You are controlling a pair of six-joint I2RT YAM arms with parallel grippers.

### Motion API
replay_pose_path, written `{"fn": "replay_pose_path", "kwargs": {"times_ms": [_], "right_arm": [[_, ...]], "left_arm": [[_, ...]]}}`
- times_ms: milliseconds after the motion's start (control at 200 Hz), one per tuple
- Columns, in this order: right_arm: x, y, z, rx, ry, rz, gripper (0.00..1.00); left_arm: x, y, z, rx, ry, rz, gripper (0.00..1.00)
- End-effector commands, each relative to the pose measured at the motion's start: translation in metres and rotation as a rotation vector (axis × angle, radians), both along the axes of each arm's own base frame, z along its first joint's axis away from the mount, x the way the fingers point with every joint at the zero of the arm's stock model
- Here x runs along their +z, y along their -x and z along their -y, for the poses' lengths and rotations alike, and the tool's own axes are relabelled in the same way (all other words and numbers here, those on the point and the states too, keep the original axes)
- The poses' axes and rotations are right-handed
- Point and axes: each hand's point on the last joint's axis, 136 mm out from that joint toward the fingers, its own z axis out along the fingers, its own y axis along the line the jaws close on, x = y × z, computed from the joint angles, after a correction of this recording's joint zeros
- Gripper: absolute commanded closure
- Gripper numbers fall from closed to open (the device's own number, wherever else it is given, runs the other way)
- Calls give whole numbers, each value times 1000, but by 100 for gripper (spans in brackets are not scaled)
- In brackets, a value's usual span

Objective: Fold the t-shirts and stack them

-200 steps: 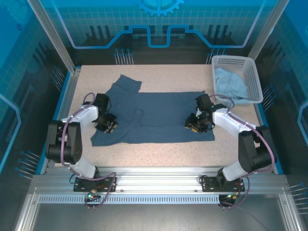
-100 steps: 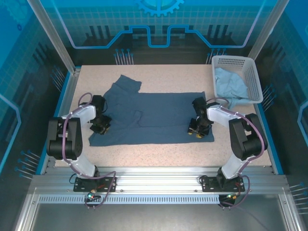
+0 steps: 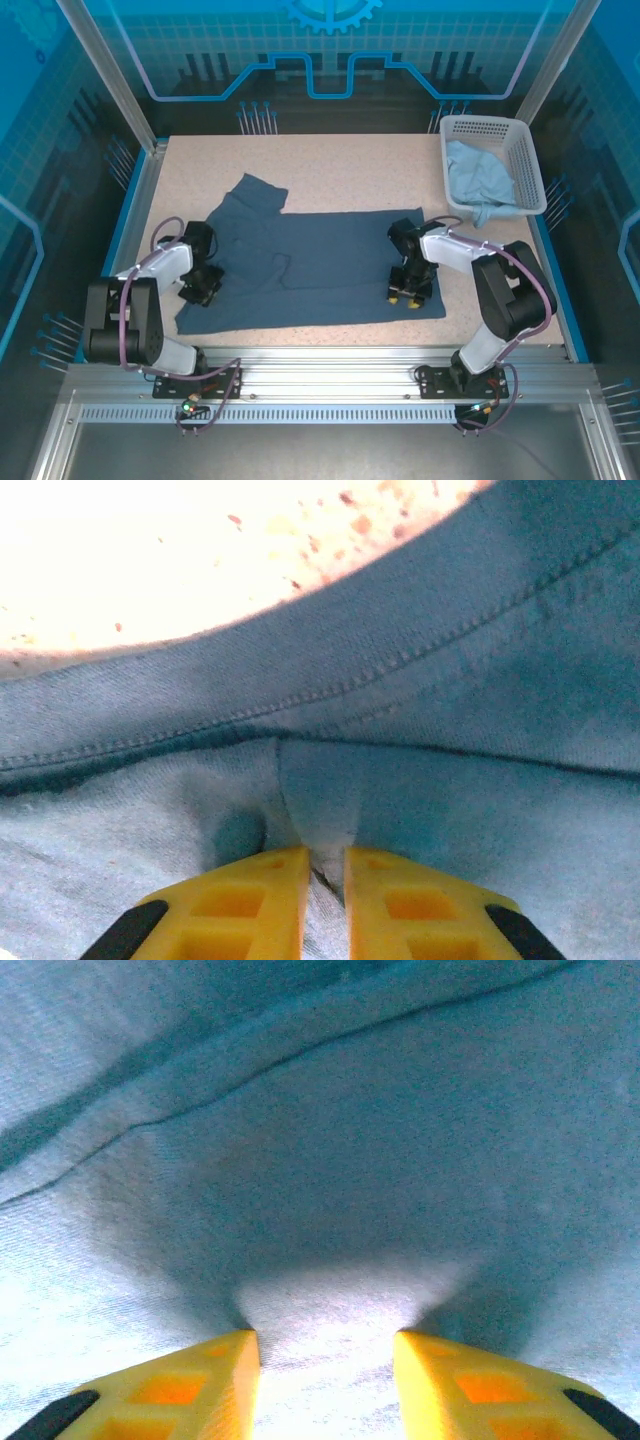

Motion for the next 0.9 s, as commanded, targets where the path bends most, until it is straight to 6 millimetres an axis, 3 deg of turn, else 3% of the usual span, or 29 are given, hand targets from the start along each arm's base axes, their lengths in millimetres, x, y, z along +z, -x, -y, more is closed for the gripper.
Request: {"fn": "replay_pose_path", "kwargs": {"times_ms": [0, 90, 195, 330, 450, 545, 670, 895], "right_arm": [[13, 6, -2, -9, -13, -7, 57], [33, -25, -9, 12, -38, 116, 55], [66, -70, -2, 18, 1, 290, 55], [100, -134, 14, -5, 101, 525, 58], [114, -184, 29, -31, 224, 651, 59], [109, -214, 40, -63, 285, 667, 59], [87, -239, 57, -123, 313, 617, 59], [47, -266, 74, -121, 339, 534, 59]], "left_arm": [[8, -4, -19, 2, -67, -21, 79], [32, -36, -27, -33, -105, 60, 74], [70, -83, -30, -71, -128, 186, 64], [109, -168, -4, -196, -36, 413, 60], [125, -227, 19, -269, 24, 524, 60], [126, -263, 30, -282, 65, 592, 60], [120, -301, 44, -305, 130, 666, 59], [117, -342, 60, -350, 205, 772, 59]]}}
